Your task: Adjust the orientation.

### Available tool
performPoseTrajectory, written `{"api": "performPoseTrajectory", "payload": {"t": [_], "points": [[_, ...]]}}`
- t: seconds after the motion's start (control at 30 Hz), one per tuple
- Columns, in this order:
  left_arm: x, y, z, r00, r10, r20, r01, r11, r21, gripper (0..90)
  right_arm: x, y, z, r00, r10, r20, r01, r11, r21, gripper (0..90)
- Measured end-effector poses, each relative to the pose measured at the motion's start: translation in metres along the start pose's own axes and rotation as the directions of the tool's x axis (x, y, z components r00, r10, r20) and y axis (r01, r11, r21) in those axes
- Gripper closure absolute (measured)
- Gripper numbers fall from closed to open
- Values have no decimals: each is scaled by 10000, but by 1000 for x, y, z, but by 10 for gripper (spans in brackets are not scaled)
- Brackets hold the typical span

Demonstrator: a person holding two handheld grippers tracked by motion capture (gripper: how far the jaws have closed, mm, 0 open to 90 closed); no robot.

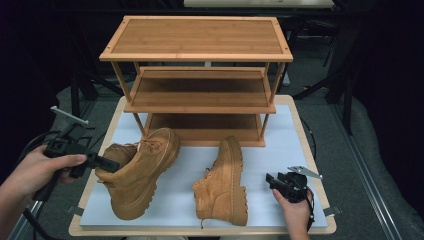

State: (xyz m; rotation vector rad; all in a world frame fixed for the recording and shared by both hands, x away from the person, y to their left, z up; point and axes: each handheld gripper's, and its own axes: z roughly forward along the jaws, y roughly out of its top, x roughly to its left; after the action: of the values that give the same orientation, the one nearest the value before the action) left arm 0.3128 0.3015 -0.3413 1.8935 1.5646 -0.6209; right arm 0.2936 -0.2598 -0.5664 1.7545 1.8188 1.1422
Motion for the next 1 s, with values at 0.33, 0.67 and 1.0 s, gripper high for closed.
{"api": "performPoseTrajectory", "payload": {"t": [0.33,0.67,1.0], "points": [[-31,0,-41,9982,526,293,-508,9970,-586,779,0,0,0,10000,75,-22,-75,10000,-37,472],[-53,32,-59,9954,783,543,-679,9826,-1727,776,-1,0,-1,9998,206,-39,-206,9998,-7,472],[-47,90,-28,9996,162,242,-87,9585,-2849,777,-3,1,-4,9982,521,-297,-536,9971,-537,474]]}}
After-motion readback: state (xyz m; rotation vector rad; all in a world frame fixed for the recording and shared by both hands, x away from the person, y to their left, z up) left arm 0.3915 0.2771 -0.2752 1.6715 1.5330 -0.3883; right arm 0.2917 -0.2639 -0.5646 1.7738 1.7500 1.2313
